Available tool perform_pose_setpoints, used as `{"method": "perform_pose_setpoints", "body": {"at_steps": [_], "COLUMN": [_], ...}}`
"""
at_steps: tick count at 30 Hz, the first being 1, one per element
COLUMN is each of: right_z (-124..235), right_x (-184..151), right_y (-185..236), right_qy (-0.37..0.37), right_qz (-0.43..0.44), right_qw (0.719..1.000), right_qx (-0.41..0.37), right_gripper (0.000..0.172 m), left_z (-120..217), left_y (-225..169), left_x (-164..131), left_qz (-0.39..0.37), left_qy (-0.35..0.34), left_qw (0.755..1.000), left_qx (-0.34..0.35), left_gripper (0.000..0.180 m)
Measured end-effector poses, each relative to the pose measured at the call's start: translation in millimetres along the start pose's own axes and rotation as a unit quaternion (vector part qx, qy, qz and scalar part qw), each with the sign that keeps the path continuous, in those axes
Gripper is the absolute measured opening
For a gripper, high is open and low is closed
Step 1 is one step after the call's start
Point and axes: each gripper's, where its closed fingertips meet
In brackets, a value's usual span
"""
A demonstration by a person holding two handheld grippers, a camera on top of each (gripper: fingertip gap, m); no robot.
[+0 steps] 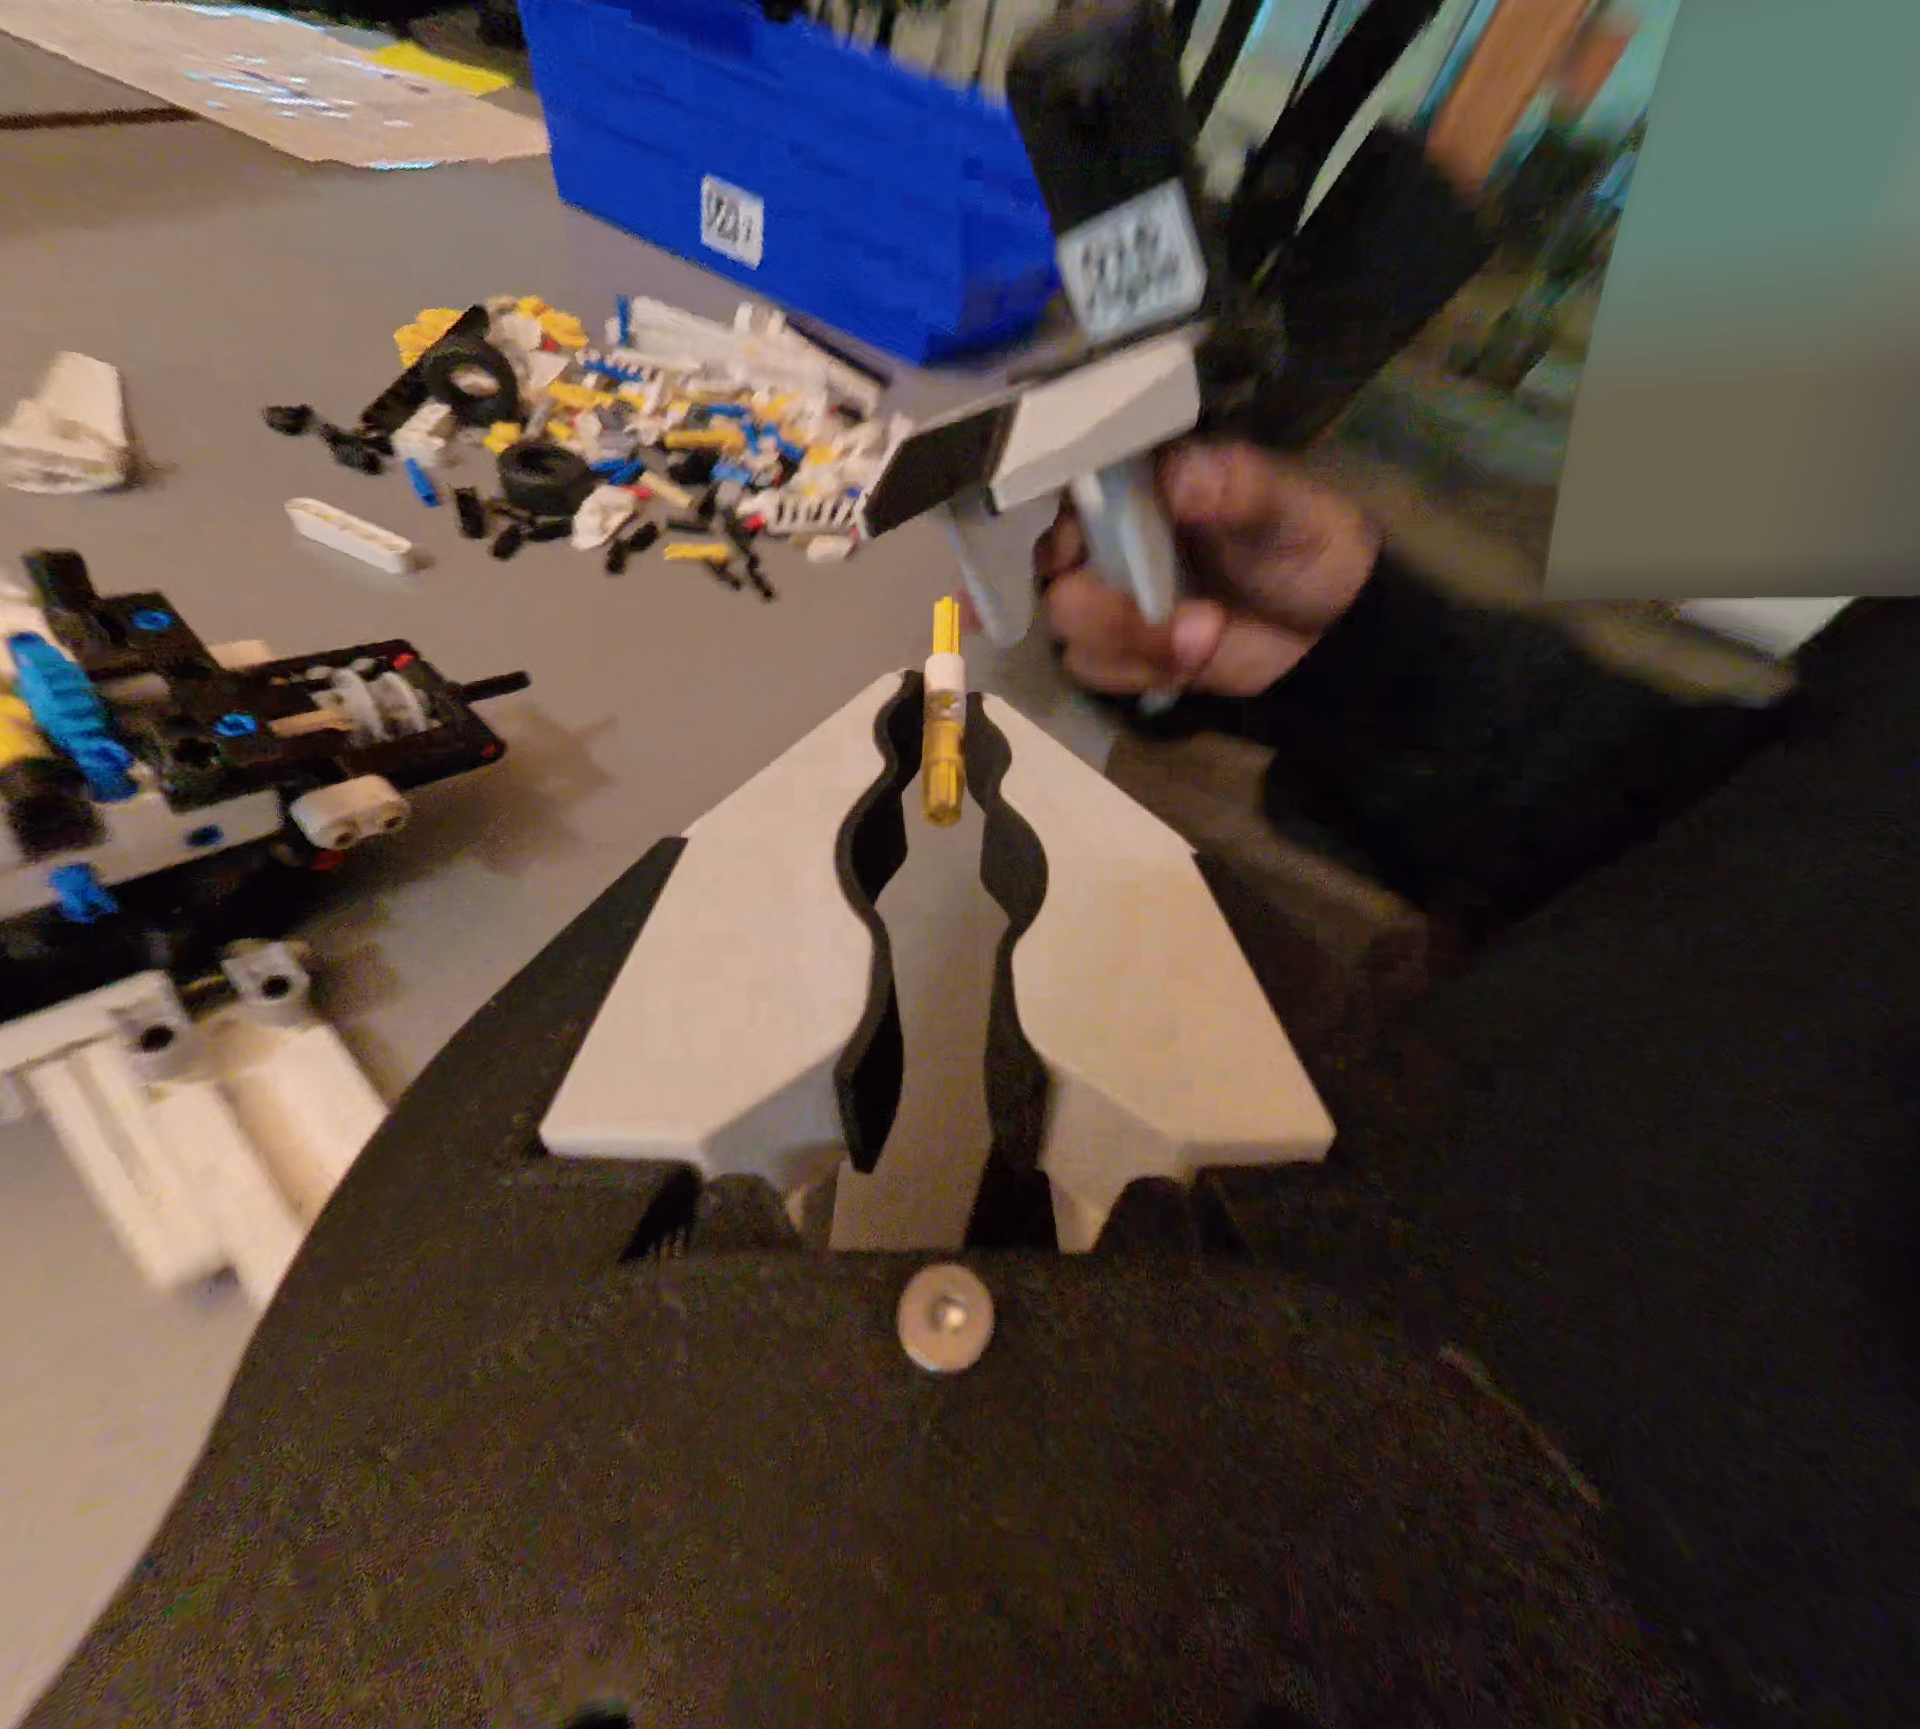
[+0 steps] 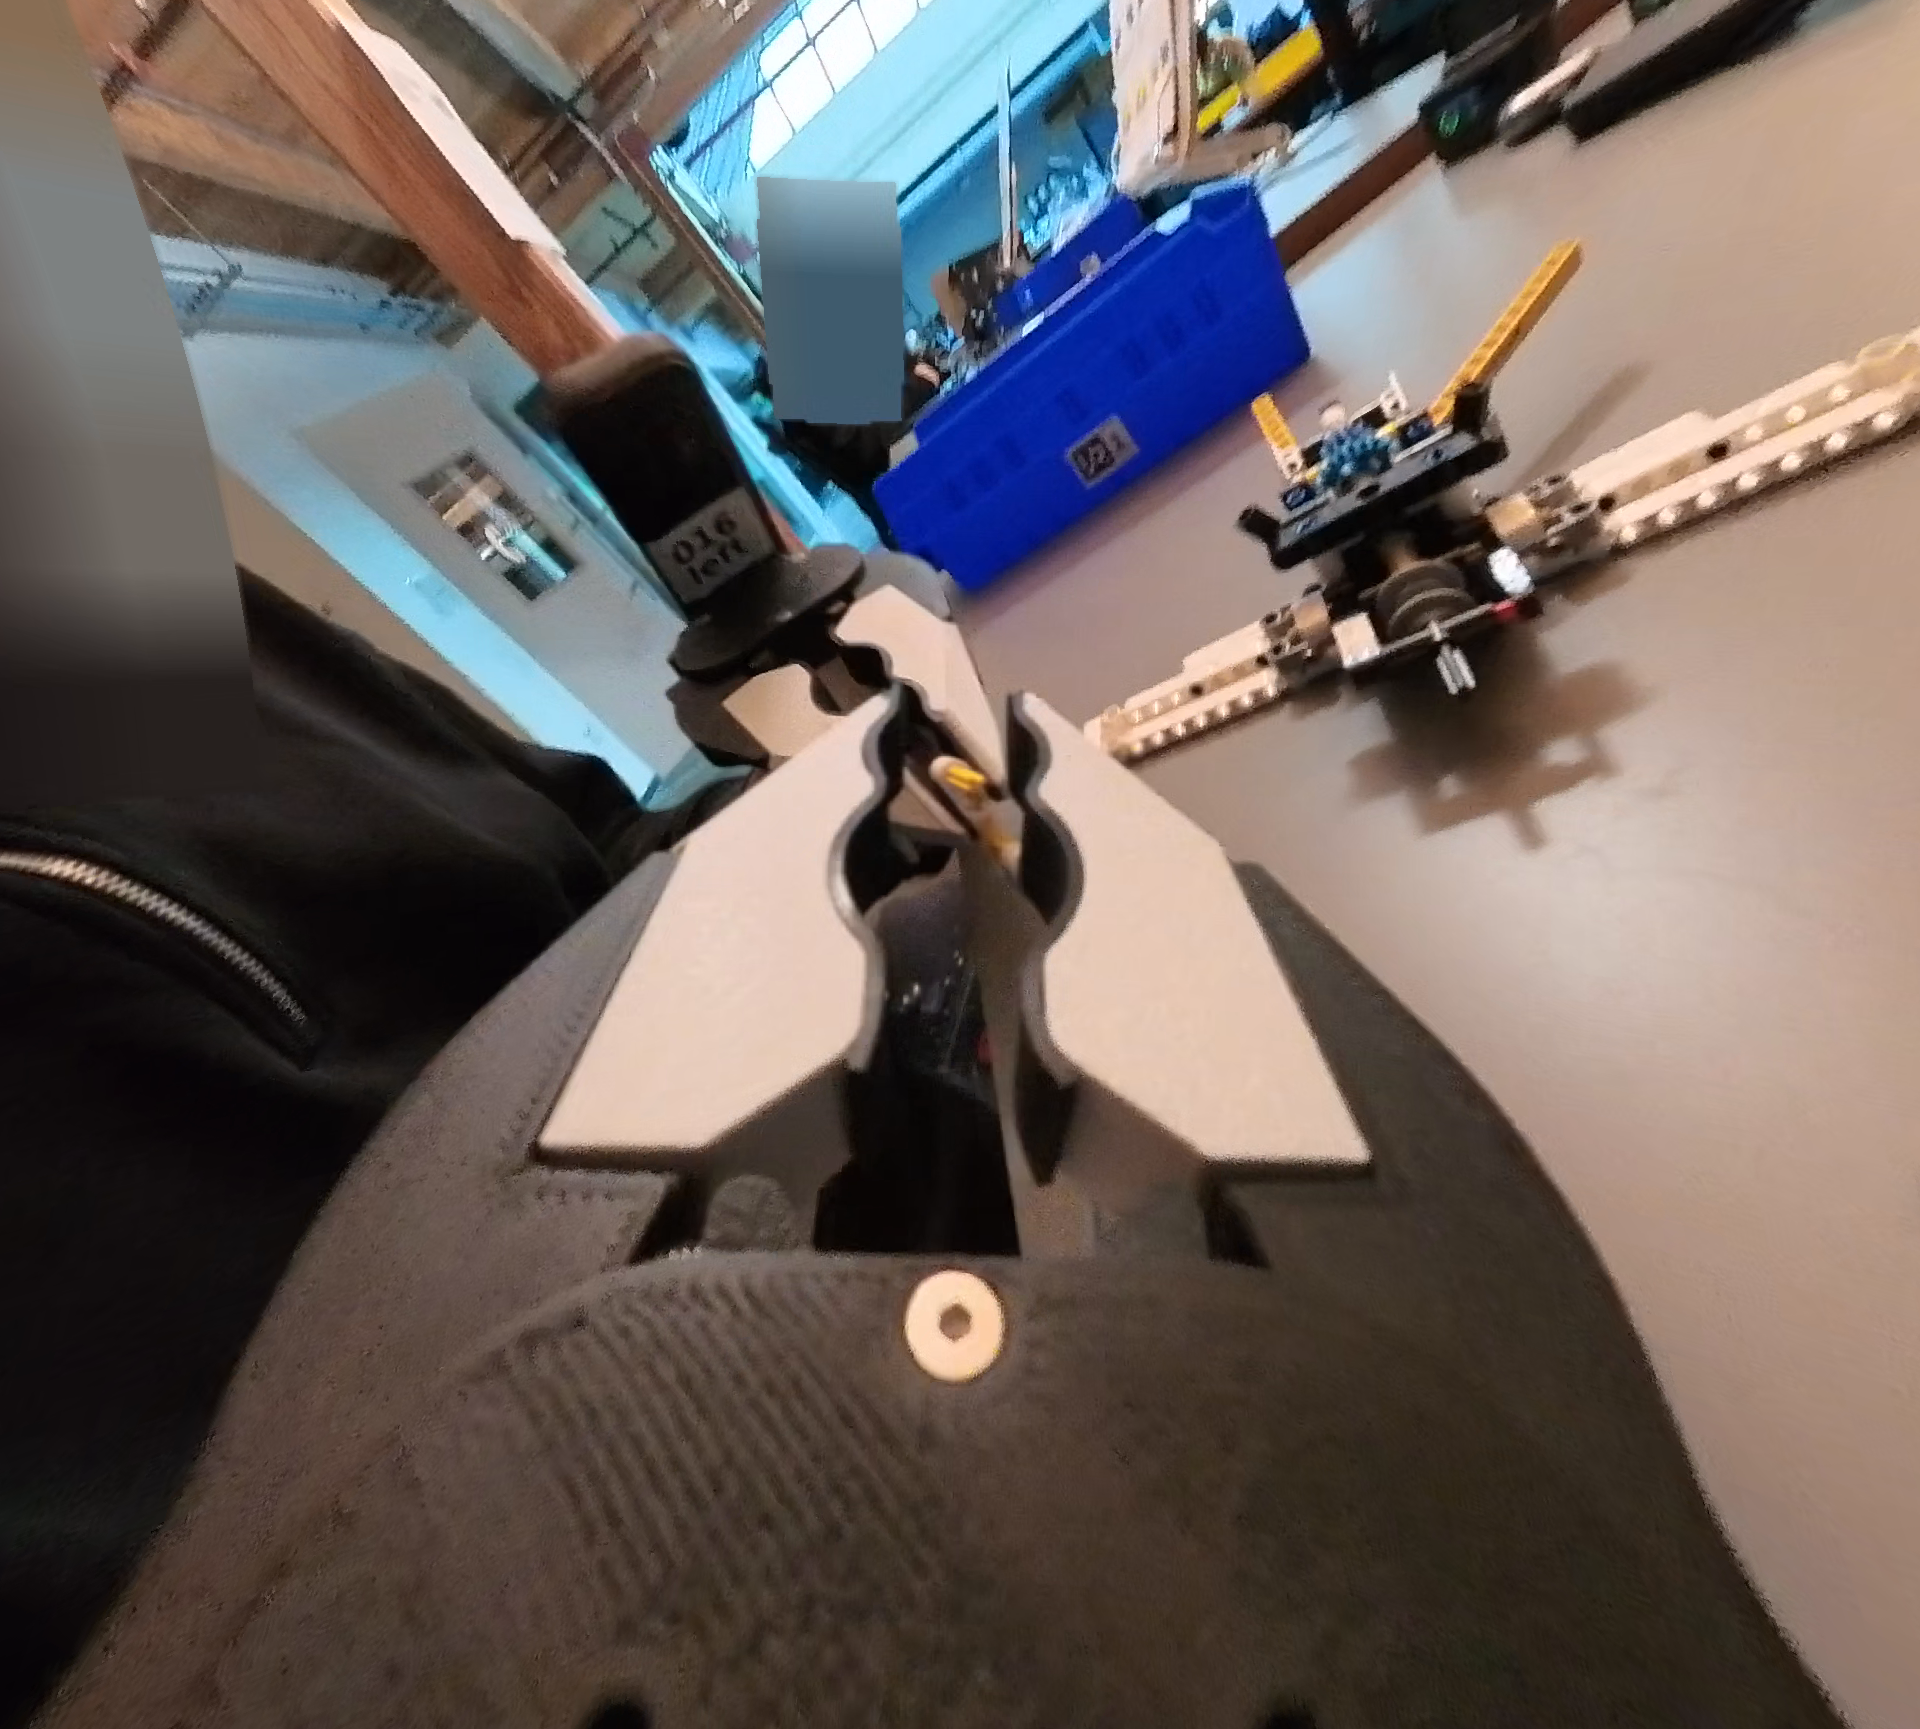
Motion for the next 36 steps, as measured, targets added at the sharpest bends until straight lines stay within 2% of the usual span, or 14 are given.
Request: {"method": "perform_pose_setpoints", "body": {"at_steps": [3, 5, 11, 14, 20, 25, 32, 36], "right_z": [-1.8, -5.1, -20.2, -22.5, -28.8, -28.7, -29.1, -29.4], "right_x": [10.7, 13.4, 7.2, 6.2, 2.1, 3.9, 5.9, 6.9], "right_y": [12.3, 21.6, 23.8, 29.0, 32.3, 33.7, 36.2, 37.1], "right_qy": [-0.060, -0.088, -0.089, -0.097, -0.085, -0.098, -0.109, -0.120], "right_qz": [0.011, 0.007, 0.007, 0.020, 0.020, 0.035, 0.036, 0.029], "right_qw": [0.998, 0.994, 0.994, 0.992, 0.993, 0.992, 0.991, 0.989], "right_qx": [0.033, 0.061, 0.065, 0.077, 0.079, 0.068, 0.071, 0.079], "right_gripper": [0.028, 0.030, 0.025, 0.002, 0.002, 0.001, 0.001, 0.001], "left_z": [9.6, 11.5, 9.0, 9.9, 18.5, 17.9, 19.1, 20.0], "left_y": [3.6, 5.2, -5.3, -5.9, -3.3, -3.8, -3.0, -2.5], "left_x": [24.4, 28.7, 34.9, 37.6, 42.9, 44.2, 46.4, 46.9], "left_qz": [0.131, 0.181, 0.211, 0.232, 0.297, 0.291, 0.315, 0.312], "left_qy": [-0.105, -0.131, -0.152, -0.170, -0.229, -0.217, -0.231, -0.229], "left_qw": [0.985, 0.972, 0.960, 0.952, 0.916, 0.921, 0.907, 0.909], "left_qx": [-0.049, -0.070, -0.100, -0.105, -0.144, -0.142, -0.156, -0.155], "left_gripper": [0.004, 0.004, 0.004, 0.004, 0.004, 0.005, 0.004, 0.004]}}
Point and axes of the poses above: each gripper's, where its closed fingertips meet, z back along the fingers, x out of its top, y = z × x across the jaws, and after that the axes turned 14 degrees about -z, right-handed
